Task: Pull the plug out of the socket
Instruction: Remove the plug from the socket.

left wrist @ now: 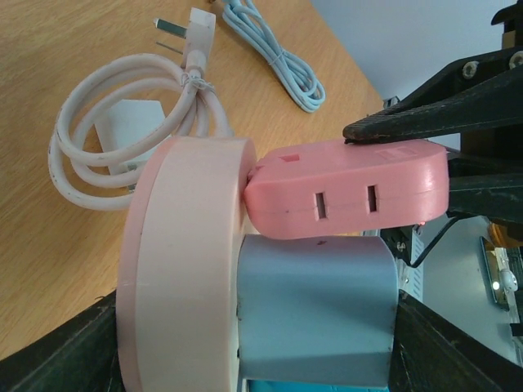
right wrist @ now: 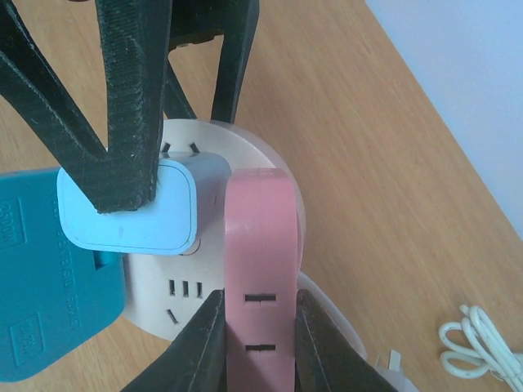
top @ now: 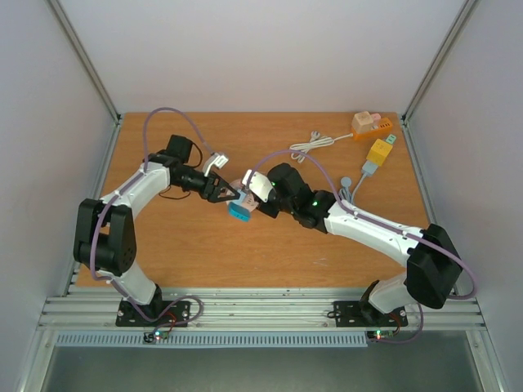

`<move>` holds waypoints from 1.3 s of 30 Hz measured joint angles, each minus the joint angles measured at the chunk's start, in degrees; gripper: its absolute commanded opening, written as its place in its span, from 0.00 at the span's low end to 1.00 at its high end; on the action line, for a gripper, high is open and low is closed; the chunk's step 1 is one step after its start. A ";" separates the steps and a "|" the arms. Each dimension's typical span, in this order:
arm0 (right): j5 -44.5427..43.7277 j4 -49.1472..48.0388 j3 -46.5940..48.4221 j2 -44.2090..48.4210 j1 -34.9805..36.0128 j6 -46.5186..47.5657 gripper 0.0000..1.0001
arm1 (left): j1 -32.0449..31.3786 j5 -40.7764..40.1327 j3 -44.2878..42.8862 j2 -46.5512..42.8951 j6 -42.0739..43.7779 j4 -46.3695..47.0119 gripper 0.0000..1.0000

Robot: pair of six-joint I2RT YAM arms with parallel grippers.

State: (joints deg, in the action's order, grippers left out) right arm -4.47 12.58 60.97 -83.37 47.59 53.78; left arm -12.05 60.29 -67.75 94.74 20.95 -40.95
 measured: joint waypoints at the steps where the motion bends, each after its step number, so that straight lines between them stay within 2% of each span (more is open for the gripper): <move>1: 0.04 -0.42 -0.24 0.17 0.02 0.15 0.01 | 0.17 0.35 -0.07 0.02 0.13 -0.31 0.00; 9: 0.26 -2.23 -0.48 0.52 0.04 0.70 0.01 | 1.64 2.84 -0.94 0.61 0.55 -1.84 0.00; 24: -0.63 0.31 -0.48 0.50 -0.02 -0.35 0.01 | -1.42 -3.58 -0.48 -0.66 -1.09 0.20 0.00; 39: 0.66 -1.42 -0.48 0.52 -0.13 -0.33 0.01 | 0.74 0.24 -0.50 -0.74 0.28 -1.25 0.00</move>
State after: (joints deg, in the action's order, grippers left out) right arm -3.81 11.16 60.49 -82.85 47.46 53.45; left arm -11.31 60.53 -68.25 94.00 21.23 -42.19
